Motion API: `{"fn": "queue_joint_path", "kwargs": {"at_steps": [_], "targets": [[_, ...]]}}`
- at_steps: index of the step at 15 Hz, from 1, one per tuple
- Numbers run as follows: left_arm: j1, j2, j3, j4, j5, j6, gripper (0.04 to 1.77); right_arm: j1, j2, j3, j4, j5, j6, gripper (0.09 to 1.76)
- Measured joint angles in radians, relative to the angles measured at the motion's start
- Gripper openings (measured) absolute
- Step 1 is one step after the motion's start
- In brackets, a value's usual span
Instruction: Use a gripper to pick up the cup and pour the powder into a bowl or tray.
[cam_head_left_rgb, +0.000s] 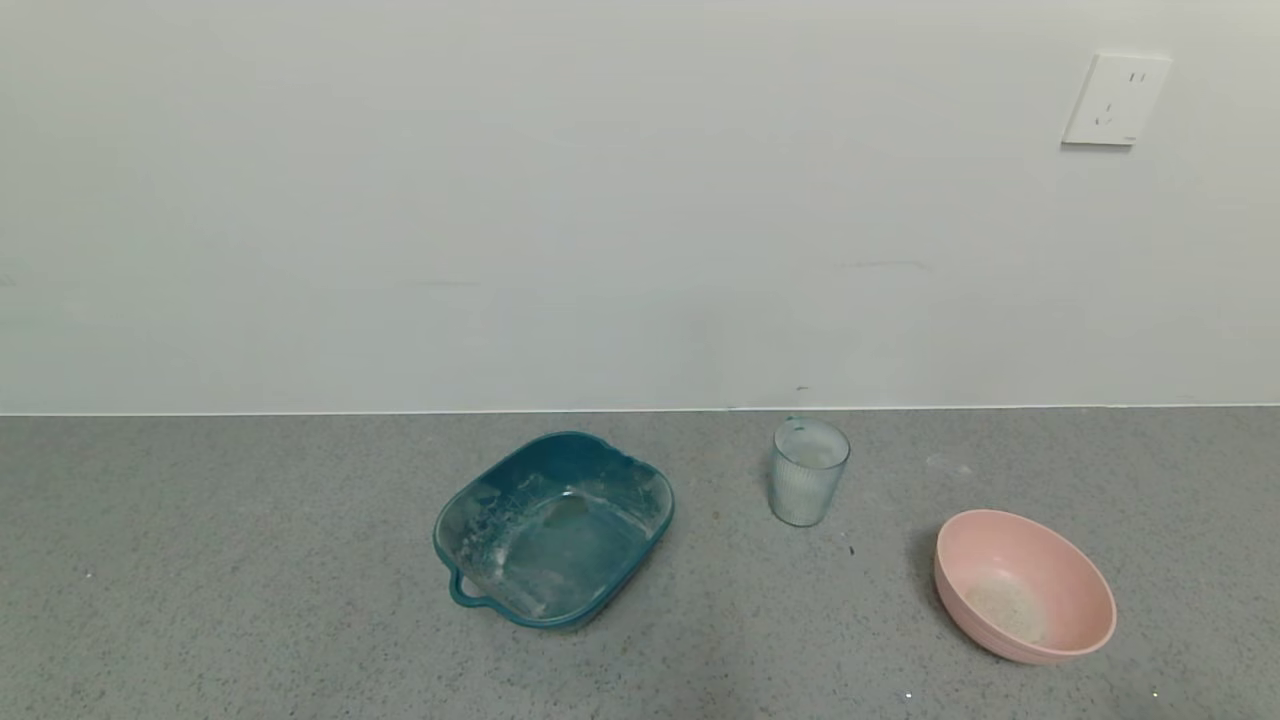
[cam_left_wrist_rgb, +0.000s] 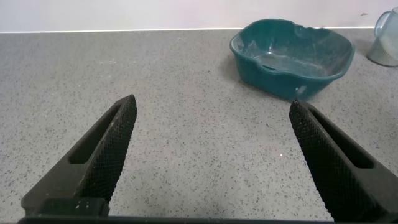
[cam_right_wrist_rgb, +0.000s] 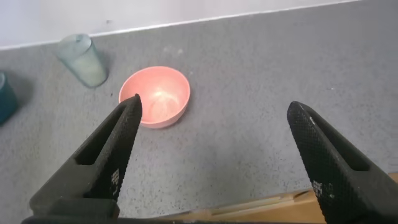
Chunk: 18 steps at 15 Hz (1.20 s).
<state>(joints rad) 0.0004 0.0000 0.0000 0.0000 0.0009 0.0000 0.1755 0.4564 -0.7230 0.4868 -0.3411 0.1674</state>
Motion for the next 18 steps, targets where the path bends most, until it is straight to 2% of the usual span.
{"fn": "queue_joint_path", "kwargs": {"at_steps": [3,6,8,13,18], "targets": [[0.000,0.000,0.000,0.000,0.000,0.000,1.76,-0.093,-0.089,0.017,0.002,0.006,-0.007,1.70],[0.000,0.000,0.000,0.000,0.000,0.000,1.76,-0.194,-0.164,0.074,-0.006,0.134,-0.019,1.70],[0.000,0.000,0.000,0.000,0.000,0.000,1.76,-0.202,-0.220,0.129,-0.030,0.183,-0.022,1.70],[0.000,0.000,0.000,0.000,0.000,0.000,1.76,-0.190,-0.351,0.365,-0.282,0.313,-0.051,1.70],[0.000,0.000,0.000,0.000,0.000,0.000,1.76,-0.187,-0.435,0.616,-0.513,0.333,-0.093,1.70]]}}
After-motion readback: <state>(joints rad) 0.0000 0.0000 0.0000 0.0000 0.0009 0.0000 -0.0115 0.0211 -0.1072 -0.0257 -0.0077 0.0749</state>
